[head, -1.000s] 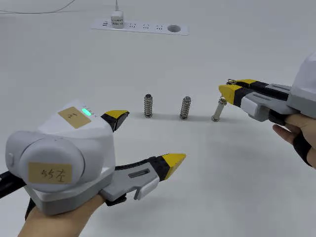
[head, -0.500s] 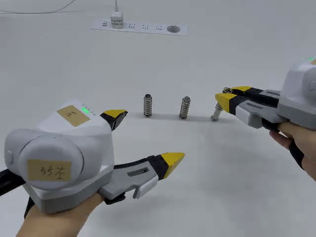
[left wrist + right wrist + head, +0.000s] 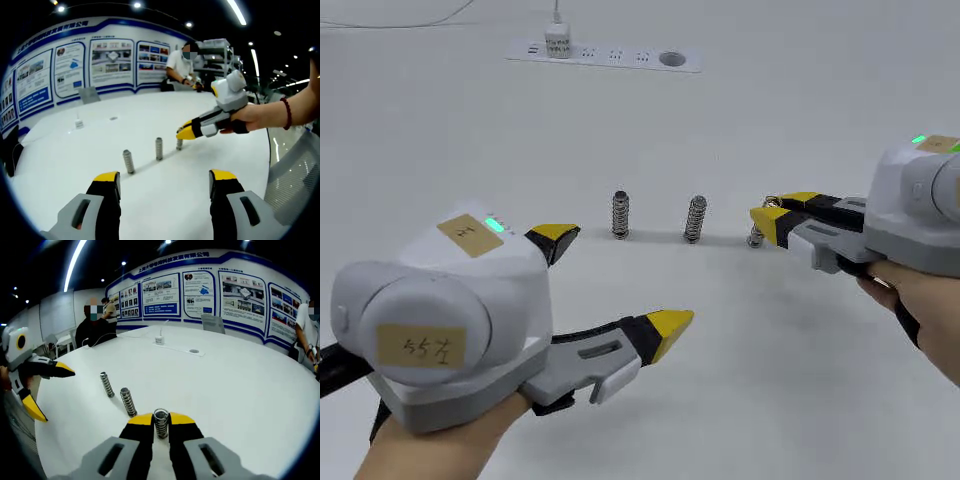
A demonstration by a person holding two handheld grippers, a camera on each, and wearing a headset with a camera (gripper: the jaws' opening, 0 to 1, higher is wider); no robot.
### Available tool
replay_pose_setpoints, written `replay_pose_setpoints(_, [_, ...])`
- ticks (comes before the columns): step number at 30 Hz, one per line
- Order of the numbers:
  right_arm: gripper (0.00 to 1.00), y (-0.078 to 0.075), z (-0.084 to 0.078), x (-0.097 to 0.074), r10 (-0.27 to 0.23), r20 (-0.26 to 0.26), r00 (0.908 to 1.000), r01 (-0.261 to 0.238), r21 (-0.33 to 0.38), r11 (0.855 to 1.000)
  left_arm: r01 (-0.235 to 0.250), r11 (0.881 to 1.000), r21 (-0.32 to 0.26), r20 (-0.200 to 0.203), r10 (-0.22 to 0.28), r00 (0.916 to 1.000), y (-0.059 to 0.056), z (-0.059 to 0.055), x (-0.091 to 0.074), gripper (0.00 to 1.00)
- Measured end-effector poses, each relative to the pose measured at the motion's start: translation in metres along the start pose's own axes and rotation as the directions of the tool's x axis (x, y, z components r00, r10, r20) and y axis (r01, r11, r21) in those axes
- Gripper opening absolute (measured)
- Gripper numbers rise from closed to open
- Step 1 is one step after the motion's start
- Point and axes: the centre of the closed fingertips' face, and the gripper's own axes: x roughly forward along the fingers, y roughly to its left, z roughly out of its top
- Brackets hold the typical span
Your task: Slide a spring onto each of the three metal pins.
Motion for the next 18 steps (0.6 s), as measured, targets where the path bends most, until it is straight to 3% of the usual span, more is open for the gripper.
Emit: replay_pose_setpoints(18, [0.13, 0.0032, -0.0097, 0.0014, 0.010, -0.033, 0.9994, -0.010, 0.001, 1.000, -0.002, 1.000, -0.003, -0.012, 0.002, 0.9999, 0.0018, -0.0028, -0.0009, 0.72])
